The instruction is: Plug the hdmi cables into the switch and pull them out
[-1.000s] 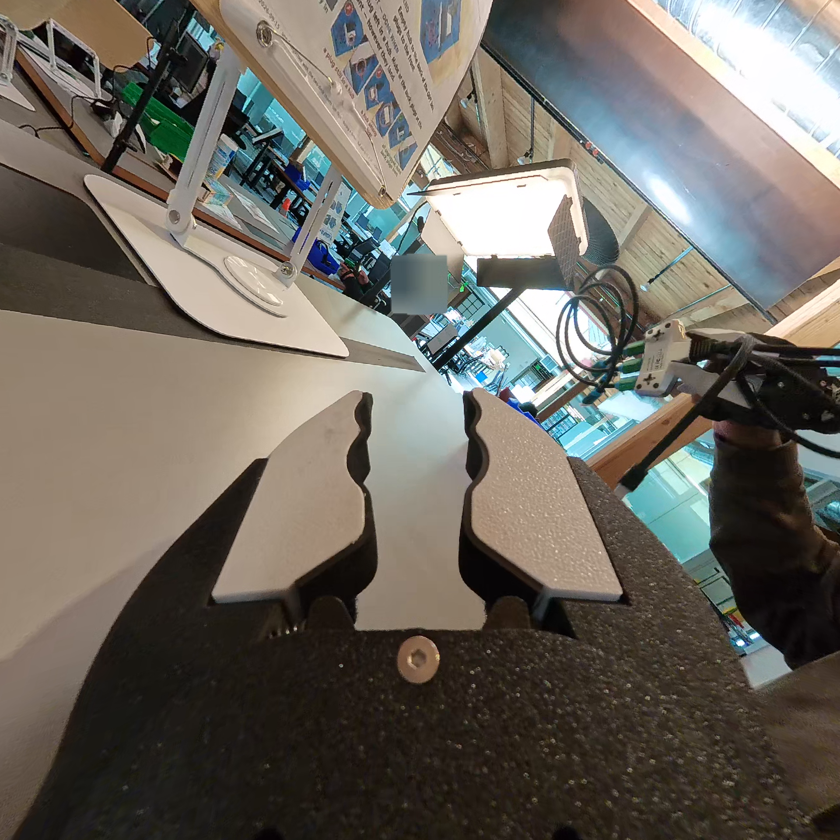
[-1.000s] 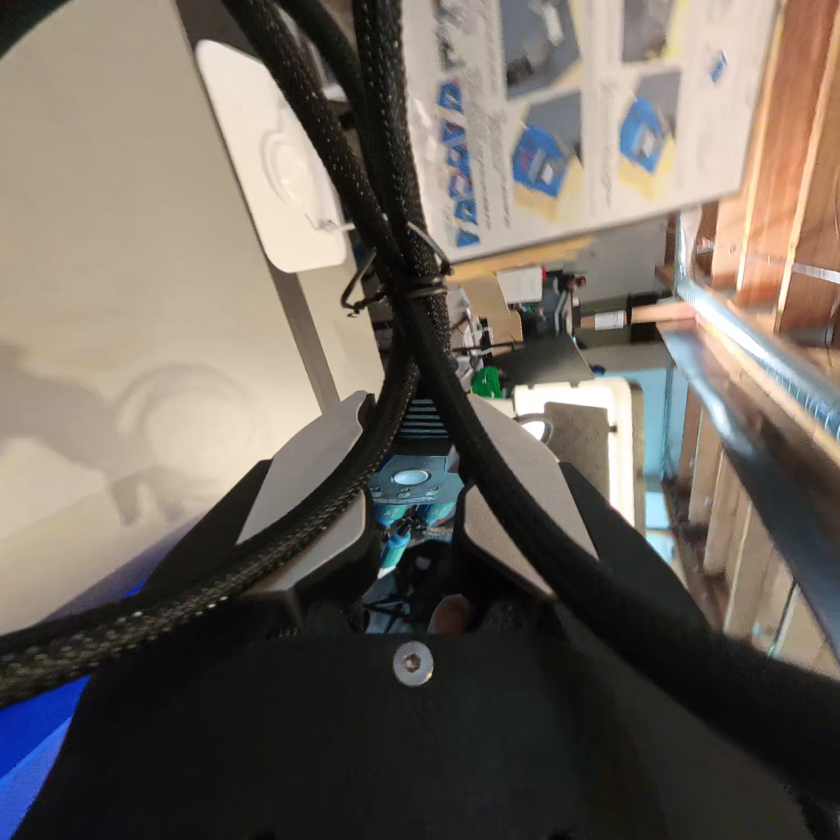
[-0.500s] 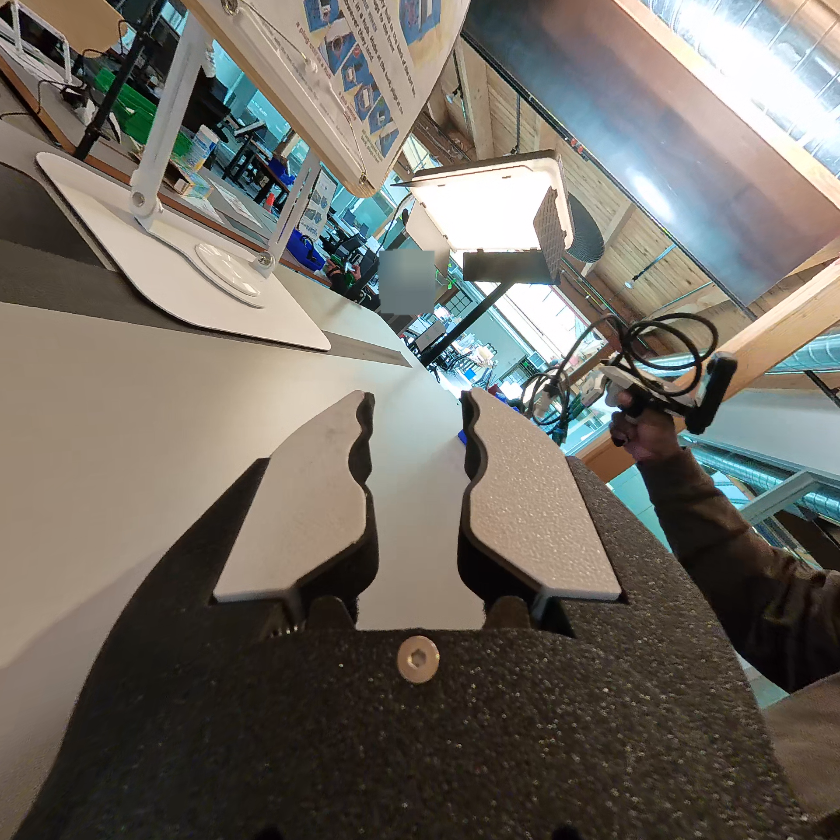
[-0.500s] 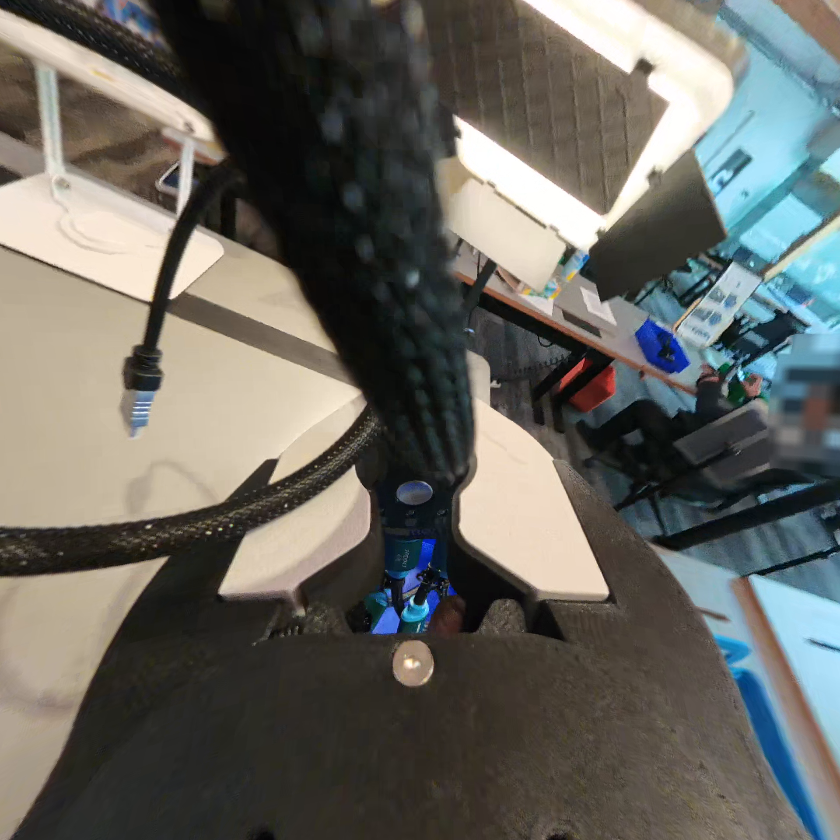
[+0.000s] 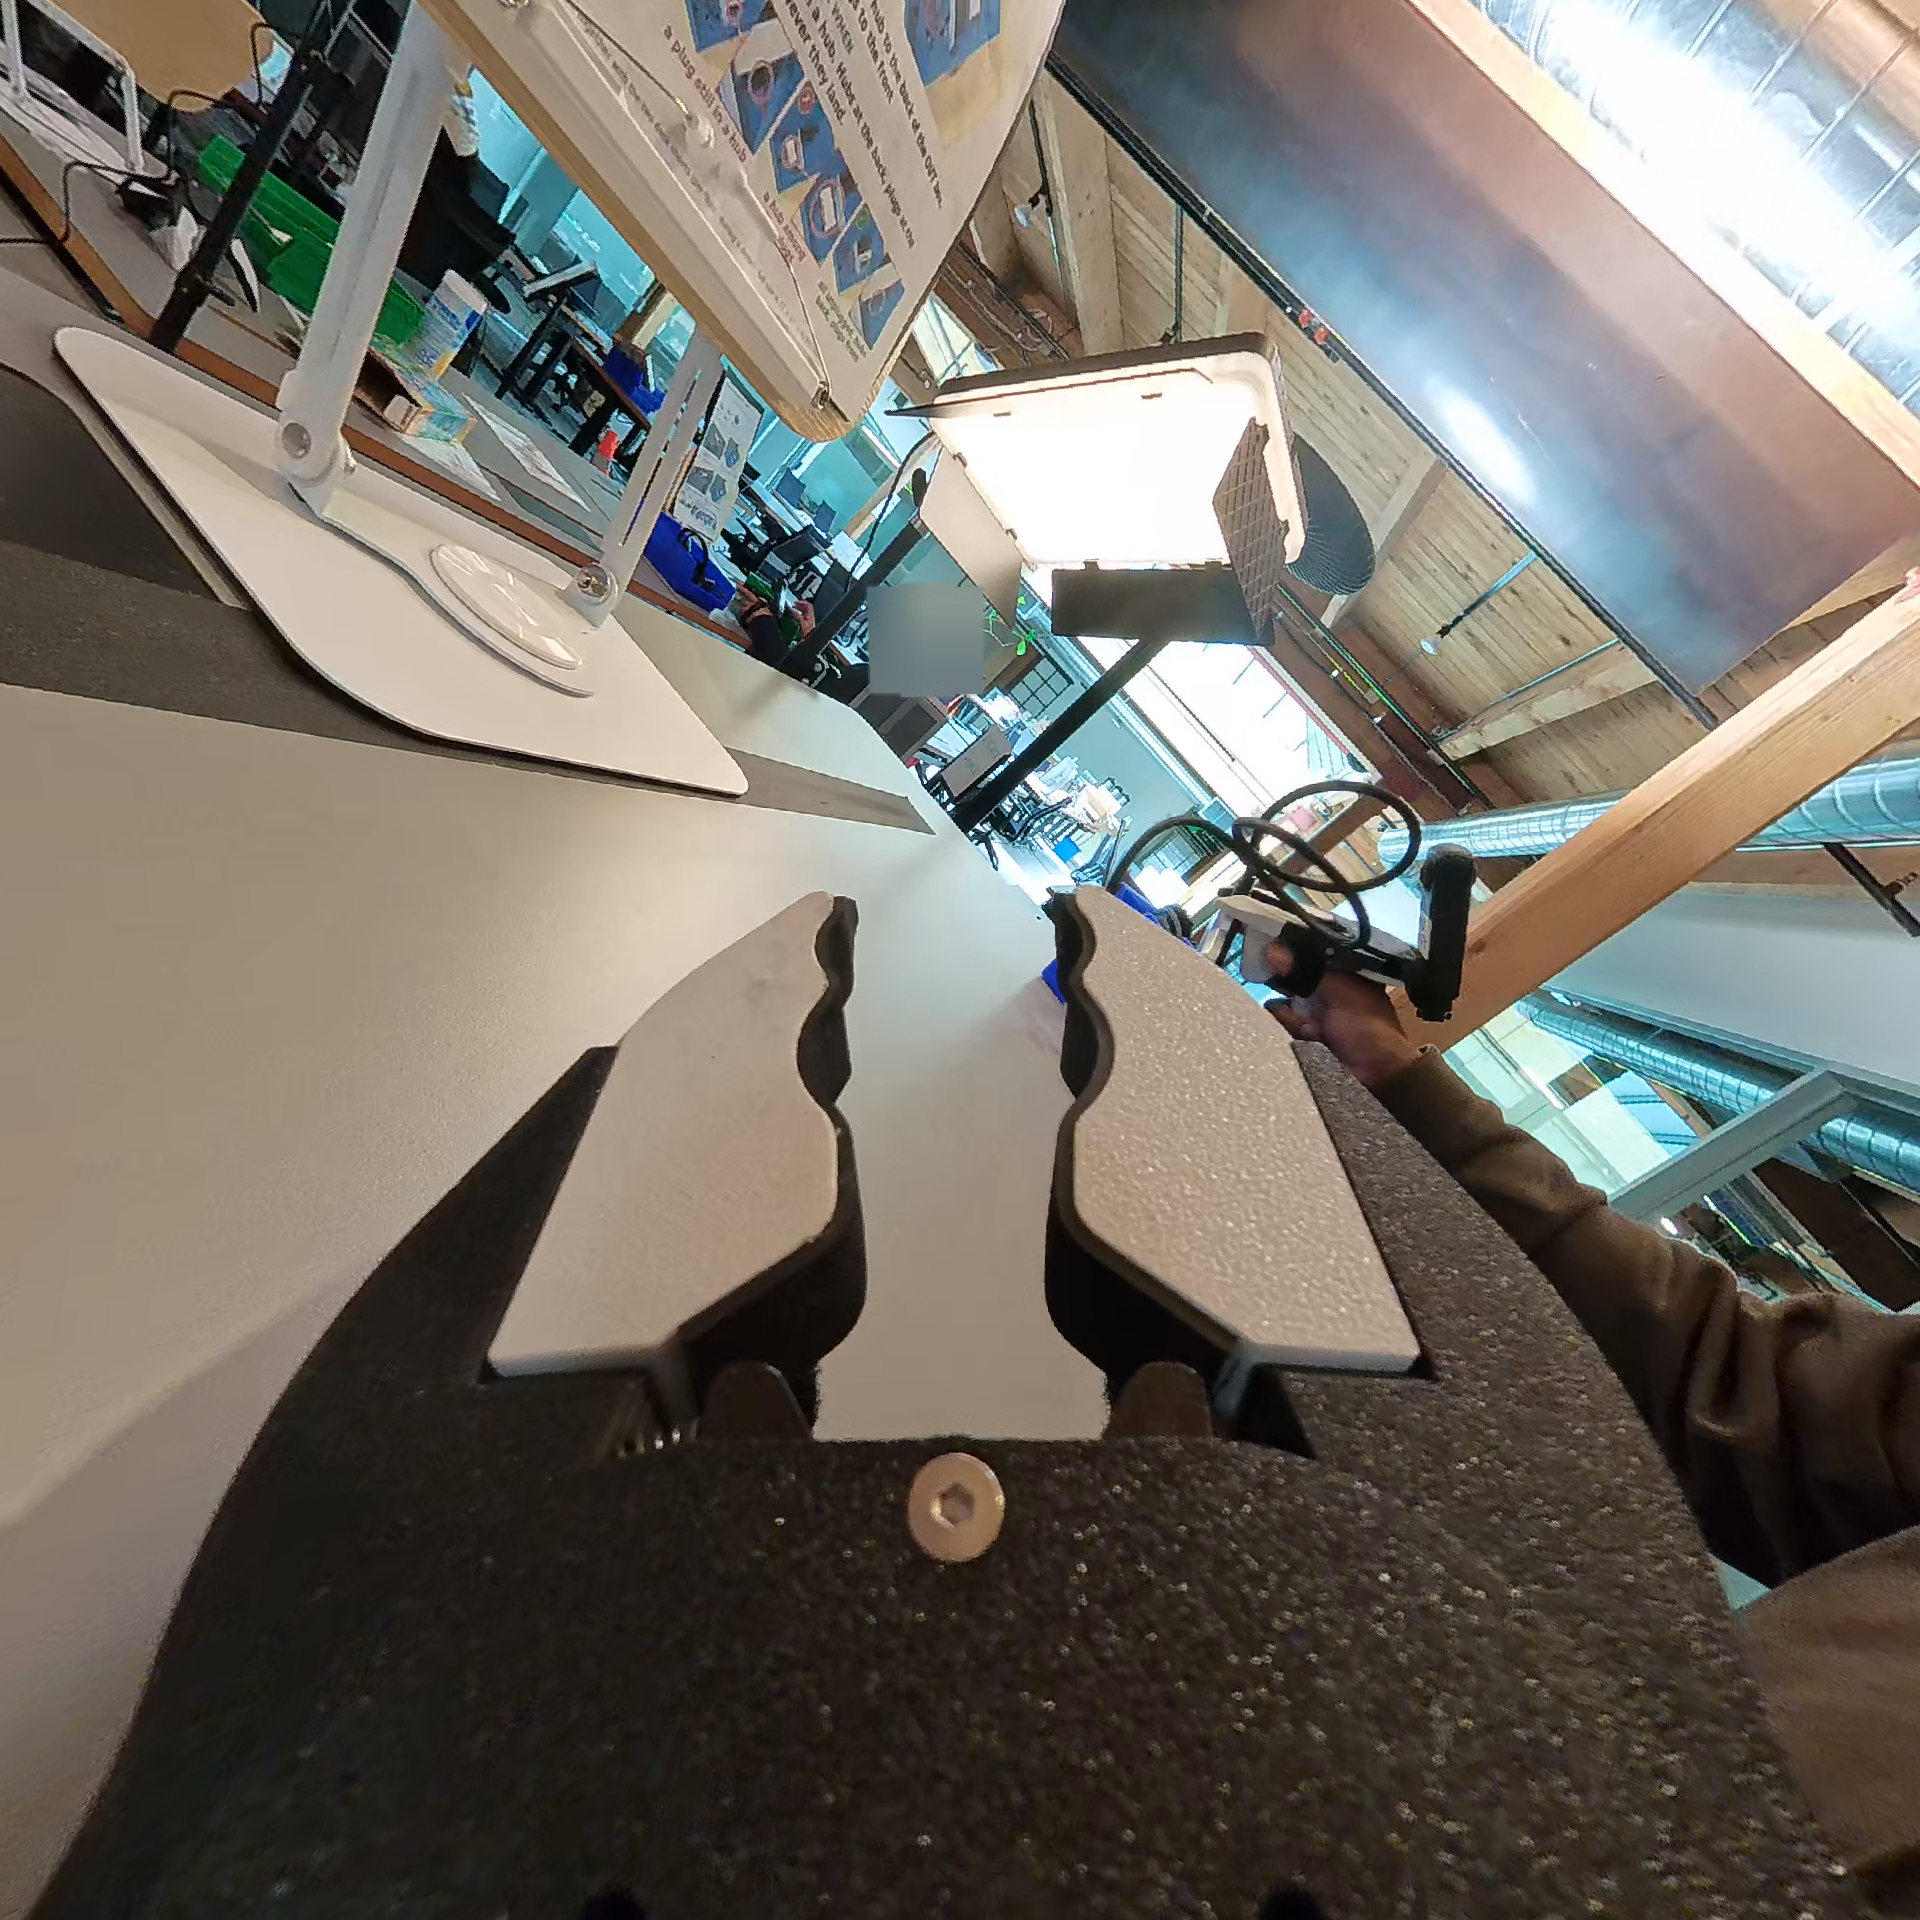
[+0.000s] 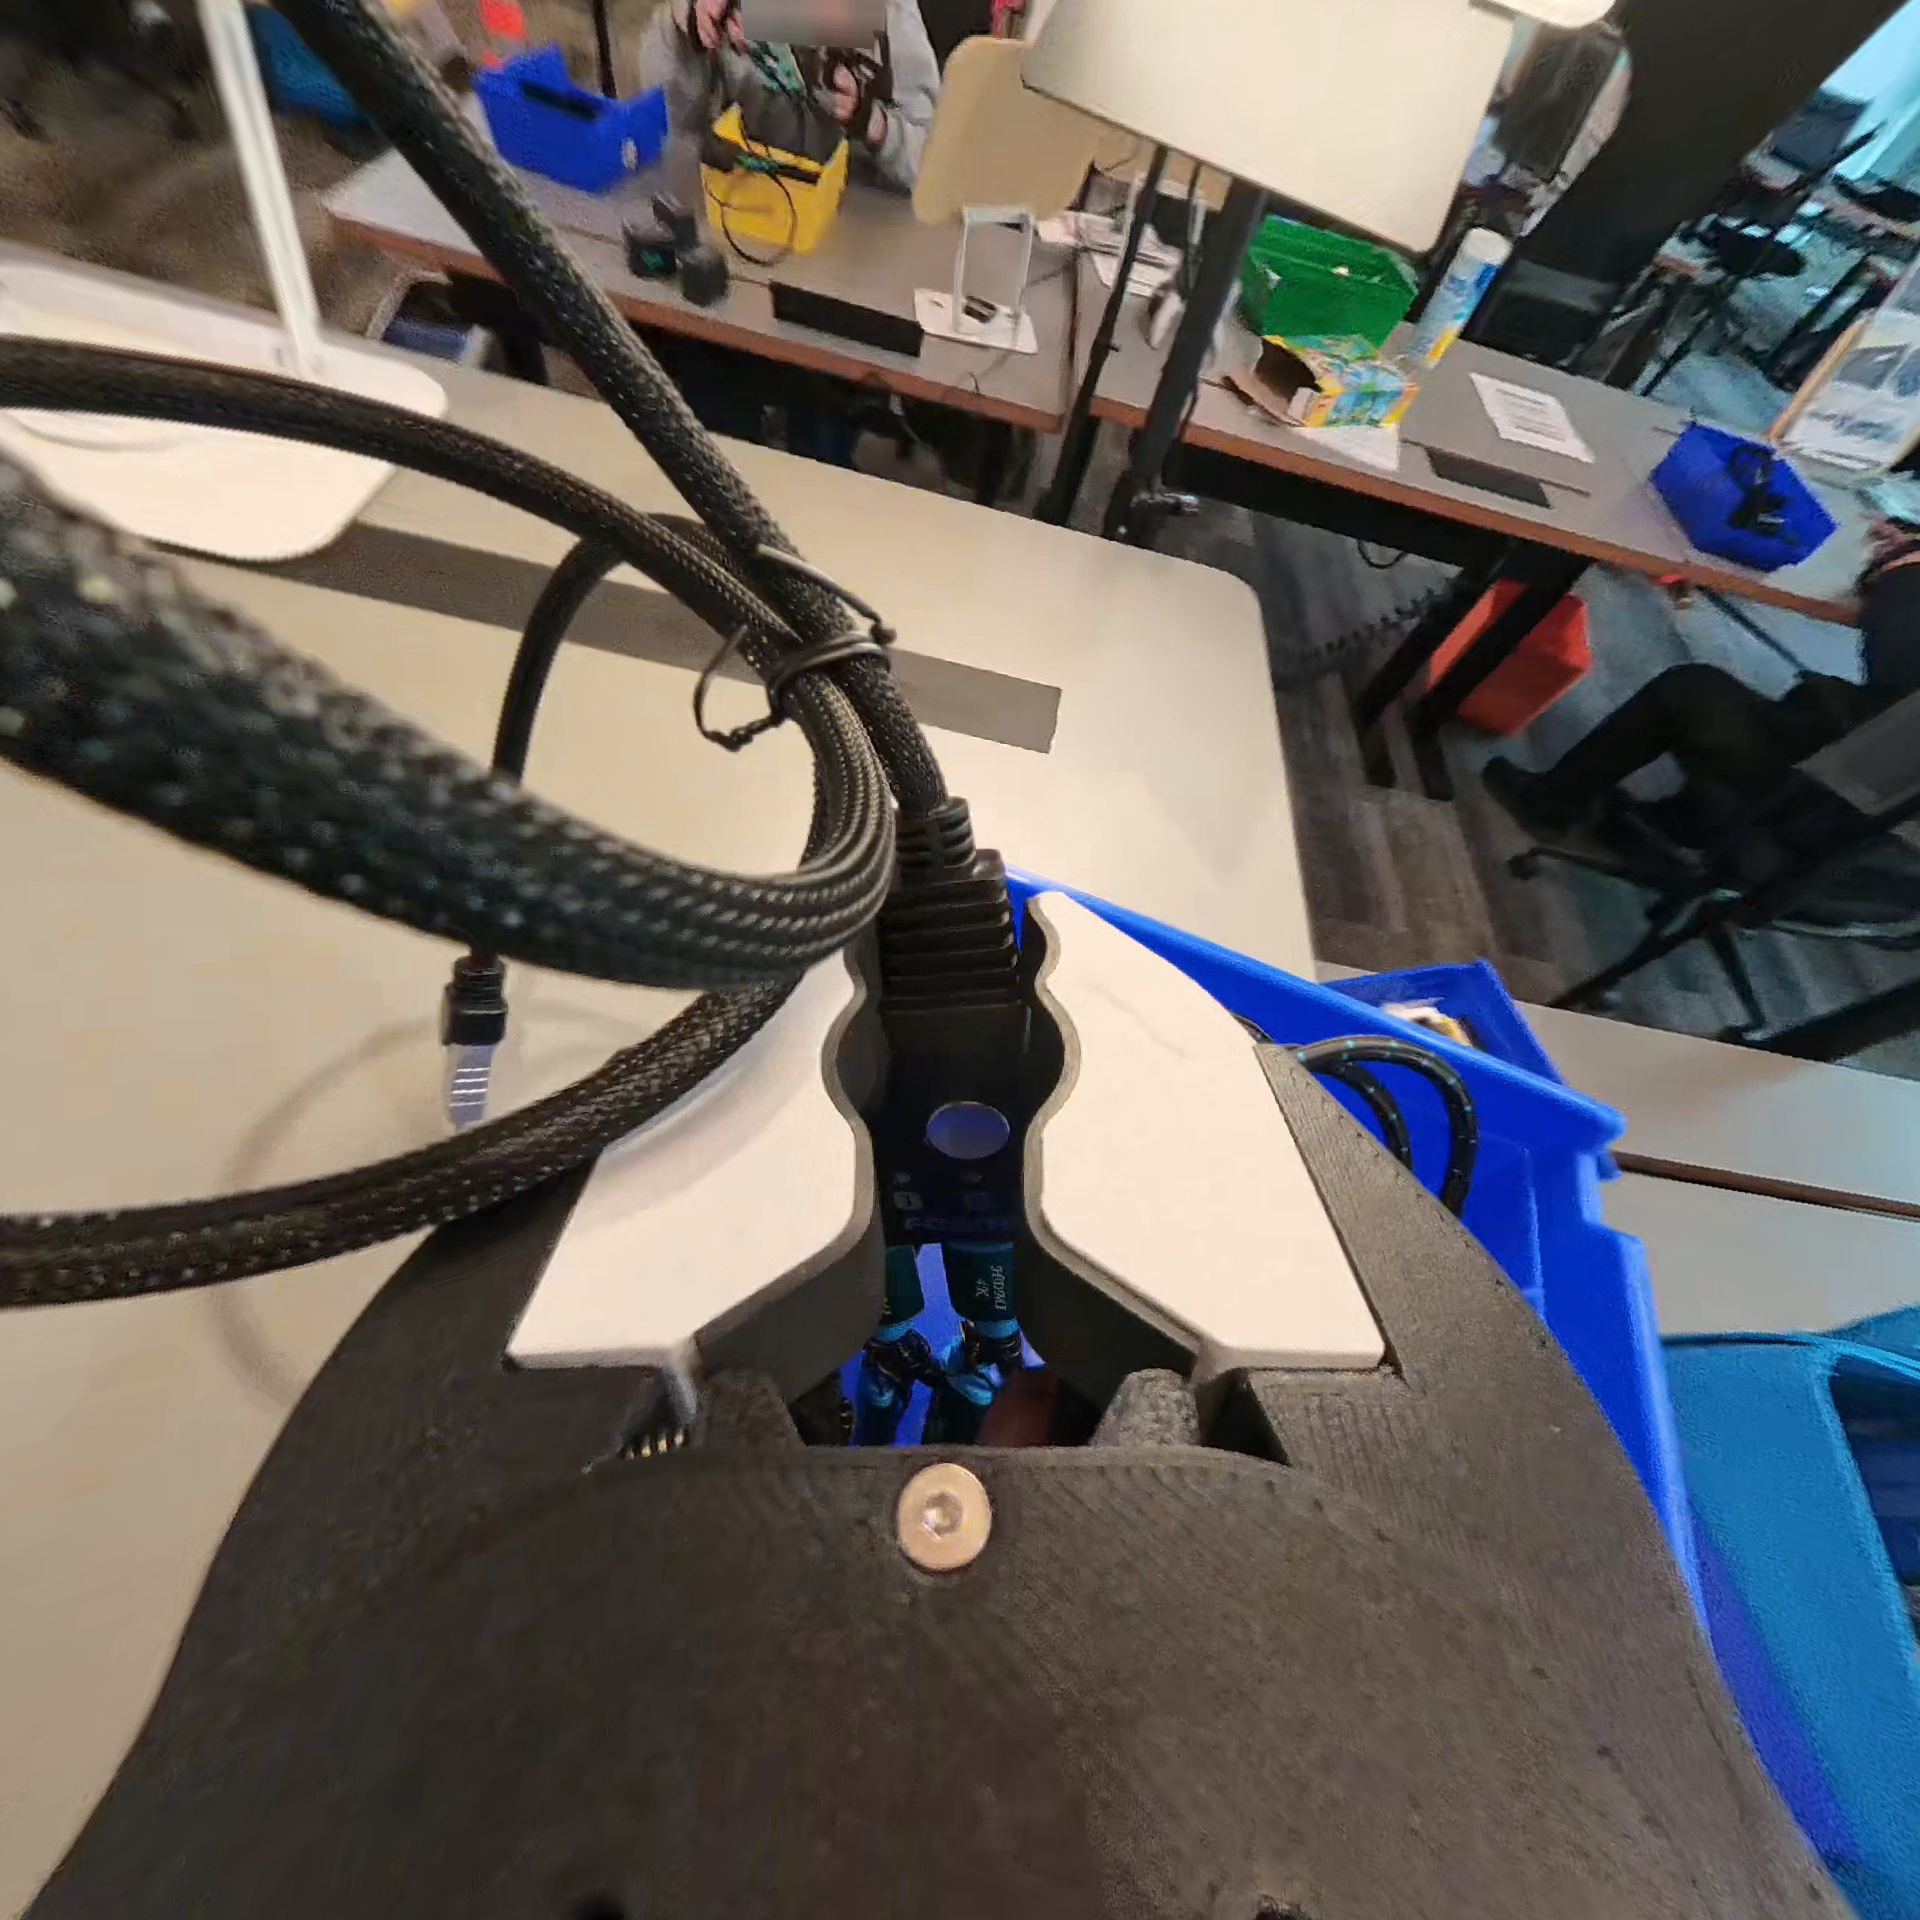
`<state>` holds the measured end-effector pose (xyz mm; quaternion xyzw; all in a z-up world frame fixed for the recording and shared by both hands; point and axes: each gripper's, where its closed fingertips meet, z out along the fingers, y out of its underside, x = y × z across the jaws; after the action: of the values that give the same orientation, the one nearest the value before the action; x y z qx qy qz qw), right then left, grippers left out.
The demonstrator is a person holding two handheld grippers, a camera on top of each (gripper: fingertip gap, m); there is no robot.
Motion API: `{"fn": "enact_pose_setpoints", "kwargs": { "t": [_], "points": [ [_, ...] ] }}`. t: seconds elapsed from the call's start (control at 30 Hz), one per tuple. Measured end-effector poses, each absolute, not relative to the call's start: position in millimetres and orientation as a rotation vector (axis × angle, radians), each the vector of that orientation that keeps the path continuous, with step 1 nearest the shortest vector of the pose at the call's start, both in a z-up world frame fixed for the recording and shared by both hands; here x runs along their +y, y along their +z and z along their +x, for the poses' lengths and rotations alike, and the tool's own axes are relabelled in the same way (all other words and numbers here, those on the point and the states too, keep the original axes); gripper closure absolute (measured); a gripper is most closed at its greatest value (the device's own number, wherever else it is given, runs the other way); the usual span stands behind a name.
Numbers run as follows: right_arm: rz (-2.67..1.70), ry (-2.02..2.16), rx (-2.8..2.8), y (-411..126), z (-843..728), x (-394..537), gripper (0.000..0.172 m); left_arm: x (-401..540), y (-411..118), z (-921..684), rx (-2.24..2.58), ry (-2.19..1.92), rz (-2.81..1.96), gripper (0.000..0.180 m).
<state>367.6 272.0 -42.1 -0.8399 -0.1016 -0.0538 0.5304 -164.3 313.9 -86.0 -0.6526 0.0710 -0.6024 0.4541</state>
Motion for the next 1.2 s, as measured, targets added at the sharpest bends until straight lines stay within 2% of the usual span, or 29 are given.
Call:
{"fn": "enact_pose_setpoints", "kwargs": {
  "t": [0.17,0.37,0.6,0.73,0.9,1.0,1.13,1.17,1.2],
  "points": [
    [-2.057,-0.193,-0.254,-42.8,368.4,270.8,0.147,314.0,-86.8,-163.2,0.179,-1.494,-1.618,0.143],
    [-2.090,-0.244,-0.392,-30.9,364.2,245.8,0.112,314.4,-86.9,-162.9,0.180,-1.500,-1.619,0.143],
    [-2.030,-0.415,-0.417,-12.8,312.4,181.2,0.110,317.8,-88.4,-160.0,0.192,-1.495,-1.635,0.143],
    [-1.974,-0.390,-0.495,-45.8,239.6,173.3,0.116,319.0,-90.4,-154.9,0.216,-1.488,-1.654,0.143],
    [-2.035,-0.521,-0.448,-90.1,222.3,223.1,0.120,317.7,-91.1,-152.3,0.231,-1.476,-1.661,0.143],
    [-2.154,-0.649,-0.321,-119.7,249.2,259.4,0.113,315.8,-90.0,-152.5,0.227,-1.484,-1.652,0.143],
    [-2.315,-0.535,-0.180,-156.7,264.6,288.1,0.104,313.3,-88.8,-154.3,0.218,-1.490,-1.641,0.143],
    [-2.347,-0.467,-0.155,-164.0,263.2,292.6,0.107,313.2,-88.4,-154.8,0.215,-1.492,-1.639,0.143],
    [-2.370,-0.401,-0.140,-169.9,260.8,296.1,0.118,313.4,-88.2,-155.3,0.212,-1.495,-1.637,0.143]
  ]
}}
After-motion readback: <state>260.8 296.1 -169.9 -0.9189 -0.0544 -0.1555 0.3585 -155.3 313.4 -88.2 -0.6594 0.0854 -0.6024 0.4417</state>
